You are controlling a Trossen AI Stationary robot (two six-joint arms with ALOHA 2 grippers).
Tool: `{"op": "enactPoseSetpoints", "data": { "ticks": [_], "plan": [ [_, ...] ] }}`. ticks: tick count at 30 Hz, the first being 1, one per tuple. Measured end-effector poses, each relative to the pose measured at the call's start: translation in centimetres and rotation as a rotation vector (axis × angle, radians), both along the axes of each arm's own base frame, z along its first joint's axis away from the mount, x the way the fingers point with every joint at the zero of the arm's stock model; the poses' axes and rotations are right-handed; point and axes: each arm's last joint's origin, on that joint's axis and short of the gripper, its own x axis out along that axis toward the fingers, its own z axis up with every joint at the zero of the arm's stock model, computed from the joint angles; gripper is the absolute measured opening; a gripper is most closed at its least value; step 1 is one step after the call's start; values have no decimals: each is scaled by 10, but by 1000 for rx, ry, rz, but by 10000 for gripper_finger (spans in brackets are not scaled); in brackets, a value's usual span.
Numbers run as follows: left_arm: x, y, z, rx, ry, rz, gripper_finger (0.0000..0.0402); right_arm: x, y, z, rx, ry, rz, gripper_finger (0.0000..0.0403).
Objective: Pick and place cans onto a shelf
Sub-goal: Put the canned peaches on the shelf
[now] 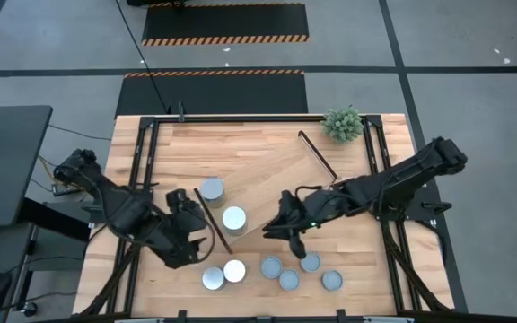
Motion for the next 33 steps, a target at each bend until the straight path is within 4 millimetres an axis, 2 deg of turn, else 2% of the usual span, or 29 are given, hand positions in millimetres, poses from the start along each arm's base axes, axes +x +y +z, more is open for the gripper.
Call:
{"op": "enactPoseSetpoints", "data": {
  "ticks": [9,17,26,33],
  "plan": [
    [-20,10,-15,11,5,17,256,24,-2,-32,-12,72,-3,90],
    [-34,22,-20,-36,-78,60,215,45,-9,-53,-41,61,-6,90],
    [-39,26,-36,-143,-169,123,186,69,-24,-67,1,-35,-27,90],
    [-38,25,-39,-155,-167,120,181,66,-26,-62,21,-23,-9,90]
  ]
}}
